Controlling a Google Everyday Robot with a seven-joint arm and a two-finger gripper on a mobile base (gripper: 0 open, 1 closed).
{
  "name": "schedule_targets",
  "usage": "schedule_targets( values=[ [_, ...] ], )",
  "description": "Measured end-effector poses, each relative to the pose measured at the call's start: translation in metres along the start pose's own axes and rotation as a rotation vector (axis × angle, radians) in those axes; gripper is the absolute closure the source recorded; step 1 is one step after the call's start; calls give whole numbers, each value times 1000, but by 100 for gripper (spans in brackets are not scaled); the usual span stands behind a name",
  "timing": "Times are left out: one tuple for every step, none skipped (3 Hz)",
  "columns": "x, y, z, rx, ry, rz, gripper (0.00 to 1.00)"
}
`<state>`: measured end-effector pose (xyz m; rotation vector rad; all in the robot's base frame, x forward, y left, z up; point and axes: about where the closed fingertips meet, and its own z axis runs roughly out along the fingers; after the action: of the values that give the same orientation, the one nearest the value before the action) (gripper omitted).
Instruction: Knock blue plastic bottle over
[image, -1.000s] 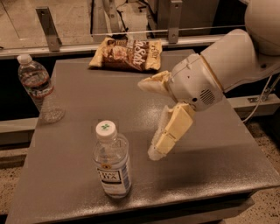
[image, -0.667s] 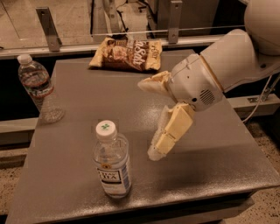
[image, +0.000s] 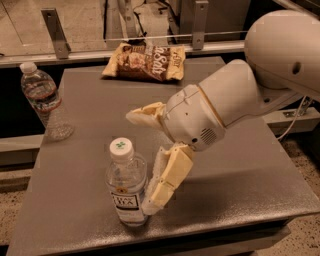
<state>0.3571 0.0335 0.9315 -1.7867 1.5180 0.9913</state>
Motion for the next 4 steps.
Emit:
schedule_targets(
  values=[
    [-5,7,24,-27,-77,-20,0],
    [-1,18,51,-38,-166,-16,18],
    [-3,24,65,-48,-229,-17,40],
    [-11,24,68,-51,-265,-27,64]
  ],
)
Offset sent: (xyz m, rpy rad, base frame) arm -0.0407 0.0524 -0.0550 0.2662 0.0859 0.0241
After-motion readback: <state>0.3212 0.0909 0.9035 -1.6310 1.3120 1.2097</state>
